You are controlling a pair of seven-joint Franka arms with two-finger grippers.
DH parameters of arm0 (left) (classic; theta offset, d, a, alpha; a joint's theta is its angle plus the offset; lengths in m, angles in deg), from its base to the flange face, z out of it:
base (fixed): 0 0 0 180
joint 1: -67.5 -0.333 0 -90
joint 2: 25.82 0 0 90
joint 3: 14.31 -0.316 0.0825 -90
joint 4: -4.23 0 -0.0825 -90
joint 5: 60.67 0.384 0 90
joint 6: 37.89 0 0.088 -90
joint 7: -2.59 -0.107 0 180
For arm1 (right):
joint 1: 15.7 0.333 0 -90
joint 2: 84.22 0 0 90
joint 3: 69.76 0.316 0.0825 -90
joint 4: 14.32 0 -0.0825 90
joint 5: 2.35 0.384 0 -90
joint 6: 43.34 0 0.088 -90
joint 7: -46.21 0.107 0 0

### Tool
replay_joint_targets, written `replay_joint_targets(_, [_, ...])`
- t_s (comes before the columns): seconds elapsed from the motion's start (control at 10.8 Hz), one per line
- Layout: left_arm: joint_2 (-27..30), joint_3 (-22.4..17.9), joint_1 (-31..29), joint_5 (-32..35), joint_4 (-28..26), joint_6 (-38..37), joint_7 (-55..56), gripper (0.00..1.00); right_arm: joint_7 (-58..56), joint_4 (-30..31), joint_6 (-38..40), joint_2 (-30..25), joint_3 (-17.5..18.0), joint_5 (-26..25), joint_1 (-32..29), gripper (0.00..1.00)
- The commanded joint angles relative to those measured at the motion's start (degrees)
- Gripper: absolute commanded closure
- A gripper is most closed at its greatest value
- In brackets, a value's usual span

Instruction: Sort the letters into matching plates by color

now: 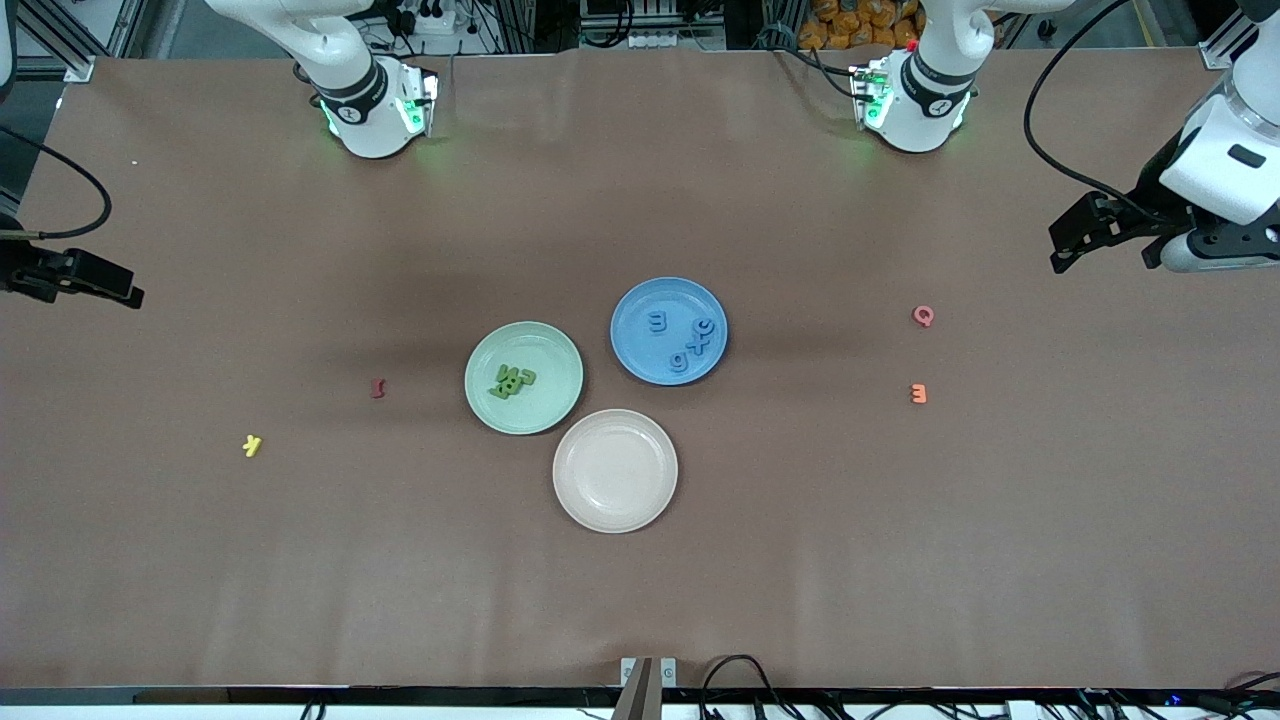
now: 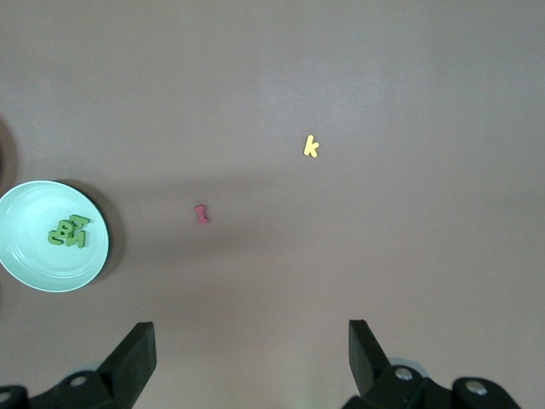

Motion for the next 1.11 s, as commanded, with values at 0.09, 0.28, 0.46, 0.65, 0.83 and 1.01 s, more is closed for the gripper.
replay_joint_targets(0.09, [-0.29,-0.55,-0.24,0.35,2.27,-0.92,-4.04,0.0,0.49,0.49,-0.34,-0.37,-0.13,-0.59,0.43,0.0])
replay_joint_targets(0.28, [-0.3,-0.55,-0.24,0.17,2.46,-0.92,-3.86,0.0,0.49,0.49,-0.26,-0.37,-0.13,-0.59,0.43,0.0])
replay_joint_targets(0.46, [-0.21,-0.55,-0.24,0.0,2.72,-1.01,-3.77,0.0,0.49,0.49,-0.26,-0.37,-0.13,-0.59,0.43,0.0])
replay_joint_targets(0.65, [0.05,-0.55,-0.24,-1.48,2.72,-1.01,-3.6,0.0,0.49,0.58,-0.26,-0.37,-0.13,-0.59,0.43,0.0])
replay_joint_targets(0.83, [0.05,-0.55,-0.33,-2.73,2.72,-1.01,-2.89,0.0,0.49,0.58,-0.34,-0.37,-0.13,-0.59,0.52,0.0])
replay_joint_targets(1.01, [0.14,-0.63,-0.33,-2.73,2.63,-1.1,-2.89,0.0,0.49,0.58,-0.34,-0.37,-0.13,-0.59,0.52,0.0])
